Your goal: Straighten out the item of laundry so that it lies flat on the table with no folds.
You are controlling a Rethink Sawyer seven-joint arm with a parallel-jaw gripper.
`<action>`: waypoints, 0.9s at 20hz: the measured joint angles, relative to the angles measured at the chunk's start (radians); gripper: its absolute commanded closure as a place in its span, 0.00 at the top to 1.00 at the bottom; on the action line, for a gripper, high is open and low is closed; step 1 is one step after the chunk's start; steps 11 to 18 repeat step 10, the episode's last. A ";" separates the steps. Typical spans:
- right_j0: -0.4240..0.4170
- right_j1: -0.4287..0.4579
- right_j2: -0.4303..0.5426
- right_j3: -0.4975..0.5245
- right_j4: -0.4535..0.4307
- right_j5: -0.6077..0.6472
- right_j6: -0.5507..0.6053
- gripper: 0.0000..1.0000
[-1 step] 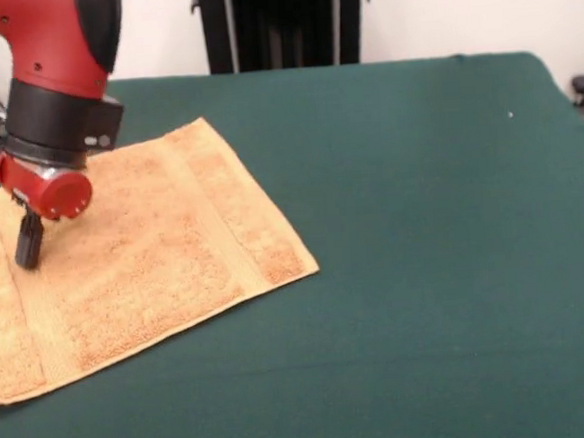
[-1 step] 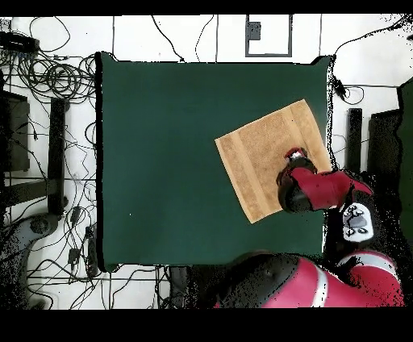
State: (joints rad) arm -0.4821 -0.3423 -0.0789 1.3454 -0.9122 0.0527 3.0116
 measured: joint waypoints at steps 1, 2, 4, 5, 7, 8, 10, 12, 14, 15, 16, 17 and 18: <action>-0.019 -0.014 0.018 0.017 -0.005 0.030 -0.013 0.00; -0.038 -0.028 0.037 0.034 -0.009 0.060 -0.025 0.00; -0.063 -0.048 0.066 0.057 -0.018 0.117 -0.079 0.00; -0.076 -0.058 0.080 0.068 -0.022 0.146 -0.106 0.00; -0.081 -0.066 0.093 0.076 -0.028 0.175 -0.156 0.00; -0.082 -0.071 0.100 0.080 -0.032 0.192 -0.190 0.00; -0.084 -0.080 0.114 0.088 -0.040 0.225 -0.258 0.00; -0.084 -0.080 0.114 0.088 -0.040 0.225 -0.258 0.00; -0.084 -0.080 0.114 0.088 -0.040 0.225 -0.258 0.00; -0.084 -0.080 0.114 0.088 -0.040 0.225 -0.258 0.00; -0.084 -0.080 0.114 0.088 -0.040 0.225 -0.258 0.00; -0.084 -0.080 0.114 0.088 -0.040 0.225 -0.258 0.00; -0.084 -0.080 0.114 0.088 -0.040 0.225 -0.258 0.00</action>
